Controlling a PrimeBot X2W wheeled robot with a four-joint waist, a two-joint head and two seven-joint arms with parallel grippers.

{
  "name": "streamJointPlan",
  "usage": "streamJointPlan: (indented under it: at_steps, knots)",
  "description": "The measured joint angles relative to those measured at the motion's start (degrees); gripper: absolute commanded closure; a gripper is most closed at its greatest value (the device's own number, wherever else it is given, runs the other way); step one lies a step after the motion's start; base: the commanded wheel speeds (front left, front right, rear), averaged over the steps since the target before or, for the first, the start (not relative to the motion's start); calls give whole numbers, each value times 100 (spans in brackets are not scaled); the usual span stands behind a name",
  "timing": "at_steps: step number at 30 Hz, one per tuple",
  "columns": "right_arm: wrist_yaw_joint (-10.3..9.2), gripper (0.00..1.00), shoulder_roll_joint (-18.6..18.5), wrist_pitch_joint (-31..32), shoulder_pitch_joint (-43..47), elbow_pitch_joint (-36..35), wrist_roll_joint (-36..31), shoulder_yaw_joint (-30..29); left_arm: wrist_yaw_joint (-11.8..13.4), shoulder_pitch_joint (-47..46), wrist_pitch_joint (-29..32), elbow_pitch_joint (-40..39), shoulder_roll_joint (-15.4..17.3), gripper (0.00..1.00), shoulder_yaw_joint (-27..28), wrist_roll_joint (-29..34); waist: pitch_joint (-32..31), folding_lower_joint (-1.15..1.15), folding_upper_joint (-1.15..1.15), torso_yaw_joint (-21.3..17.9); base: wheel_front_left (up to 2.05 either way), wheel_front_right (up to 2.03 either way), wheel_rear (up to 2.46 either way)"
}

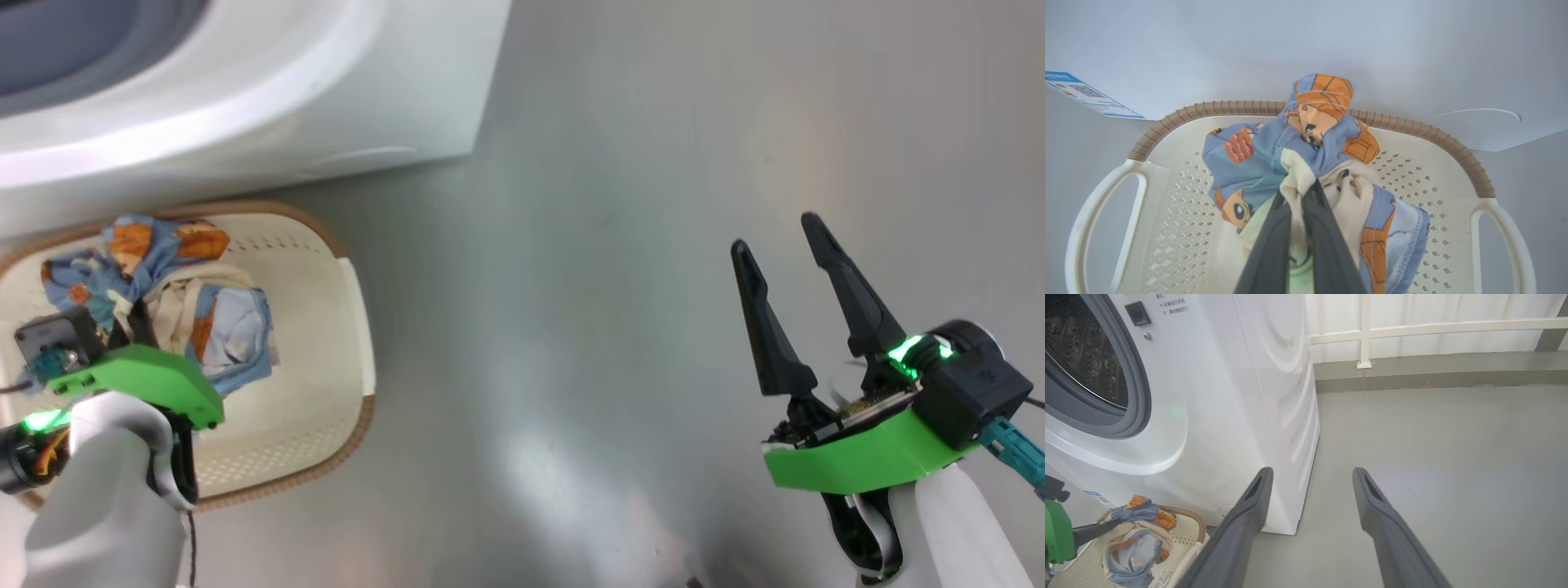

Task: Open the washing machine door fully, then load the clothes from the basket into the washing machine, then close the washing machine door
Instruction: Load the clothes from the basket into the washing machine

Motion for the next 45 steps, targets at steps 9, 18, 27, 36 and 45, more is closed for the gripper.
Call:
streamJointPlan:
  at_steps: [9,18,27,36,45]
  knots:
    - [0,0,-90,2,341,212,-5,-53,202,1327,-1,-1972,-167,100,385,382,-698,0,0,336,0,0,0]
    - [0,0,-118,136,844,359,-54,-71,277,2646,-1,-3481,-194,100,456,826,-1515,0,0,606,0,0,0]
    - [0,0,-65,350,1451,357,-104,-75,249,3730,1,-4415,-103,100,277,1066,-2500,0,0,838,0,0,0]
    - [0,0,16,523,1897,285,-158,-71,344,4355,256,-5143,114,100,166,1171,-3283,0,0,946,0,0,0]
    - [0,0,91,625,2163,115,-234,-90,494,4744,555,-5710,281,100,135,1194,-3785,0,0,934,0,0,0]
